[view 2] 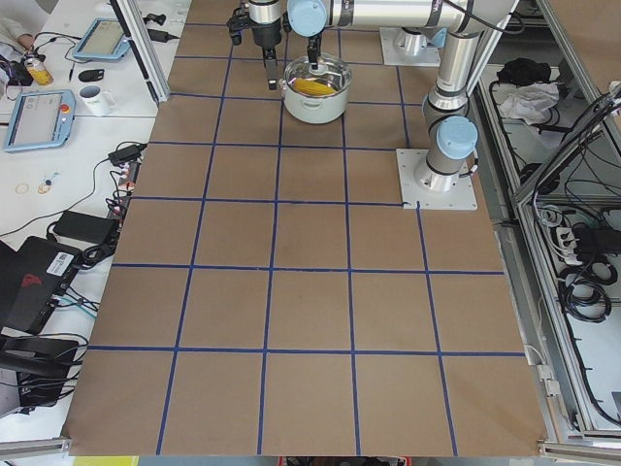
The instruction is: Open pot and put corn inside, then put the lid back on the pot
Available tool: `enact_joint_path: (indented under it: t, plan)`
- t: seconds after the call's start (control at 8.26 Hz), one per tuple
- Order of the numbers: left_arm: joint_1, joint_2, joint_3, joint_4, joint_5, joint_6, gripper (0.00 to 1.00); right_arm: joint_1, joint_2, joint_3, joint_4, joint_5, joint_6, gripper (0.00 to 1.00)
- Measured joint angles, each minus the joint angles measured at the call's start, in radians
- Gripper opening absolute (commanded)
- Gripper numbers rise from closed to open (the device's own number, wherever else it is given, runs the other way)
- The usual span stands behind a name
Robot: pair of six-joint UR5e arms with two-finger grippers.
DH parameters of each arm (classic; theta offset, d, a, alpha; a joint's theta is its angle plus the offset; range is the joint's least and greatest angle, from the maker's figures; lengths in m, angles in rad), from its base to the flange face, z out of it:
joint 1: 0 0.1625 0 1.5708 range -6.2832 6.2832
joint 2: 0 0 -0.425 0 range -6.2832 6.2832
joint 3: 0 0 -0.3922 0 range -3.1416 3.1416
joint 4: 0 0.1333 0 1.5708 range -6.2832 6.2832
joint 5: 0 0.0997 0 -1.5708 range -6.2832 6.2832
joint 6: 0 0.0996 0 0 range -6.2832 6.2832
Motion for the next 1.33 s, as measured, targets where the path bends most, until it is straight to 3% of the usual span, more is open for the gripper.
enact_joint_path:
  t: [0.24, 0.61, 1.09, 1.33]
  plan:
    - [0.000, 0.000, -0.001, 0.000, -0.001, 0.000, 1.00, -0.001, -0.003, 0.000, 0.000, -0.001, 0.001, 0.81]
    - [0.000, -0.003, -0.001, 0.003, 0.000, -0.001, 1.00, -0.001, -0.002, 0.000, 0.001, 0.004, 0.004, 0.63]
    - [0.000, -0.005, -0.002, 0.007, -0.001, -0.001, 1.00, 0.000, 0.004, 0.001, 0.005, 0.009, 0.005, 0.62]
    - [0.000, -0.006, -0.002, 0.008, -0.001, 0.000, 1.00, 0.000, 0.005, 0.009, 0.004, 0.009, 0.005, 0.53]
